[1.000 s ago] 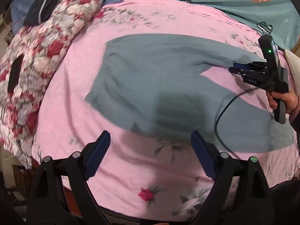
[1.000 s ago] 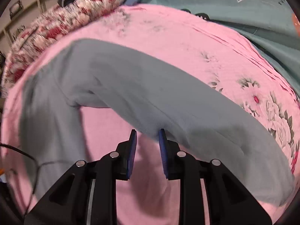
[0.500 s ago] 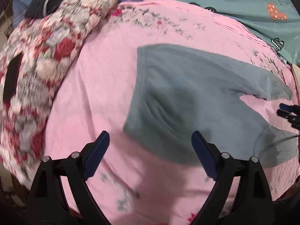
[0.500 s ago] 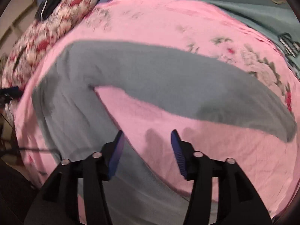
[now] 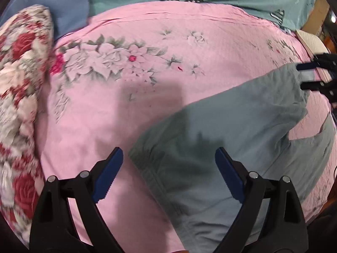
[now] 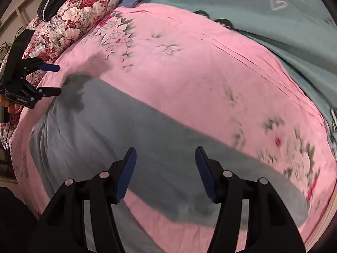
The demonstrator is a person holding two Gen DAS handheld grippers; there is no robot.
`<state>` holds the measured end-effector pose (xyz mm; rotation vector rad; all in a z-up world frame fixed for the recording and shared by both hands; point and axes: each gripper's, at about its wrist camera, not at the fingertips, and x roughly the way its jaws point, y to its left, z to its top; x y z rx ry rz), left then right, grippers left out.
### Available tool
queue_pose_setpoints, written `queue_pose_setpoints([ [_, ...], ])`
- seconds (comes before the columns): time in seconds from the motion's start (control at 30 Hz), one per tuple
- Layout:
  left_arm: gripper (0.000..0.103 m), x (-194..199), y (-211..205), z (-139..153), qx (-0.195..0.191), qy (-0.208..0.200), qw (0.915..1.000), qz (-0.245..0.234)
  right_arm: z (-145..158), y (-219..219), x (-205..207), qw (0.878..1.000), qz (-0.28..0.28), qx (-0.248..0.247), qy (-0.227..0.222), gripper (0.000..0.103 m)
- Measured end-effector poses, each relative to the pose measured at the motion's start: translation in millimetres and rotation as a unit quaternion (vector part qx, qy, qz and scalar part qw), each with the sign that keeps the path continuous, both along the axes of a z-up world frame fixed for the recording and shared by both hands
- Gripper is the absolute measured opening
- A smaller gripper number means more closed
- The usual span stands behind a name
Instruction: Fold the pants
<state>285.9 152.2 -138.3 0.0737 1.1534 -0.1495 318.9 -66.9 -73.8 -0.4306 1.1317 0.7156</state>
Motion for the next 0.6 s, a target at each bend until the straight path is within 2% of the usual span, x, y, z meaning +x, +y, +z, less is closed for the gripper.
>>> queue_pose_setpoints([
  [0.13,0.09,21.0,8.3,-16.0,-0.016,0.019,0.9995,-0.022,-22.4,30.2,26.9,0.998,0.036,-0.036,0.026,0.059],
  [0.27,0.086,32.9,13.3,-24.6,-0.029,0.031,0.9985,-0.036,-45.2,47.2,37.4,0.993,0.08,-0.085,0.033,0.059],
  [0.33,0.074,37.6,13.7,-28.1,-0.037,0.04,0.9975,-0.044,-53.8,50.7,44.0,0.991,0.089,-0.096,0.04,0.059],
  [0.4,0.05,41.2,13.8,-32.4,-0.046,0.052,0.9963,-0.05,-60.0,50.3,49.7,0.99,0.091,-0.098,0.051,0.057],
  [0.53,0.04,43.4,12.6,-36.6,-0.035,0.053,0.996,-0.063,-69.0,44.0,51.0,0.988,0.1,-0.095,0.065,0.028],
  [0.57,0.03,44.1,13.4,-36.0,-0.034,0.052,0.9961,-0.063,-68.1,42.2,50.5,0.988,0.1,-0.092,0.066,0.012],
  [0.6,0.023,45.0,14.6,-35.0,-0.036,0.053,0.9961,-0.061,-67.4,41.1,49.8,0.988,0.1,-0.093,0.067,0.007],
])
